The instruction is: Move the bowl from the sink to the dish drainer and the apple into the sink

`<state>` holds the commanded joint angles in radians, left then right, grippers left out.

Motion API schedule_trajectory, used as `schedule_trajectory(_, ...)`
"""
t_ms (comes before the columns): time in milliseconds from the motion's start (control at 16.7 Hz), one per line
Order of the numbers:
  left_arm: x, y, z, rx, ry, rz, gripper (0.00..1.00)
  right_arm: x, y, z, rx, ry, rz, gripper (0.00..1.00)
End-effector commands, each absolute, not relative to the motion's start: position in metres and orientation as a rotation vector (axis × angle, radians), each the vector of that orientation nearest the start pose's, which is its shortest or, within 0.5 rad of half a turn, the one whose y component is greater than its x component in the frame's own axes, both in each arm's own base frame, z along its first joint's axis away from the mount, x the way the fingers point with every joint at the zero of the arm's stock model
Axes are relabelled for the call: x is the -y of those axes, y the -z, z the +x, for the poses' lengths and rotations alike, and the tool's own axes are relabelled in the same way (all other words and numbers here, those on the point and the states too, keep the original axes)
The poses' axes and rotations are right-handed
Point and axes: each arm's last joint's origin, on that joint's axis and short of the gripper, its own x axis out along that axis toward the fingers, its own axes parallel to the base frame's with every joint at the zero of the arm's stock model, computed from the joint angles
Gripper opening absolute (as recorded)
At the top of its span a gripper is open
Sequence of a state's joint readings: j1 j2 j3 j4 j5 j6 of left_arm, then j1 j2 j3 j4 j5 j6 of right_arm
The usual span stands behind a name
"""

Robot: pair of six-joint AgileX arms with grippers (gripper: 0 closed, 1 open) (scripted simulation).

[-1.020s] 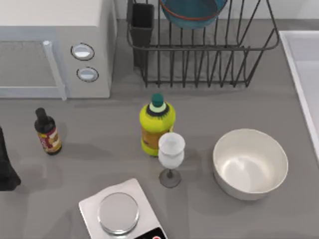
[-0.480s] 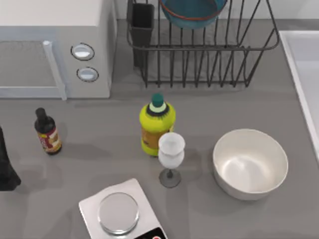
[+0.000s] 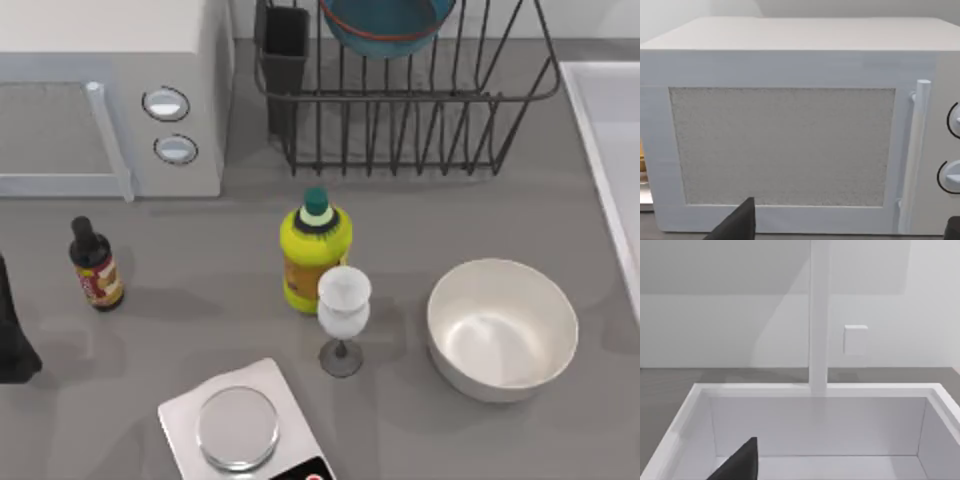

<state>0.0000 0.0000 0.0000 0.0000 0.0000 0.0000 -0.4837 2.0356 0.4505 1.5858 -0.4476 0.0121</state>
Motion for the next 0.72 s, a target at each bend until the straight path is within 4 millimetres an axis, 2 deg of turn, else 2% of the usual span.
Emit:
schedule_trajectory(180, 0.001, -0.160, 0.106, 0.000, 0.000, 0.000, 1.00, 0.107, -0.122, 0.263, 0.003, 0.011, -0.008, 1.00)
schedule_trajectory(360, 0.001, -0.160, 0.106, 0.000, 0.000, 0.000, 1.00, 0.085, -0.153, 0.248, -0.004, 0.010, -0.006, 1.00)
schedule_trajectory(540, 0.001, -0.160, 0.106, 0.000, 0.000, 0.000, 1.00, 0.060, -0.178, 0.222, -0.008, 0.009, -0.004, 1.00)
schedule_trajectory(720, 0.001, -0.160, 0.106, 0.000, 0.000, 0.000, 1.00, 0.037, -0.196, 0.186, 0.016, 0.009, -0.008, 1.00)
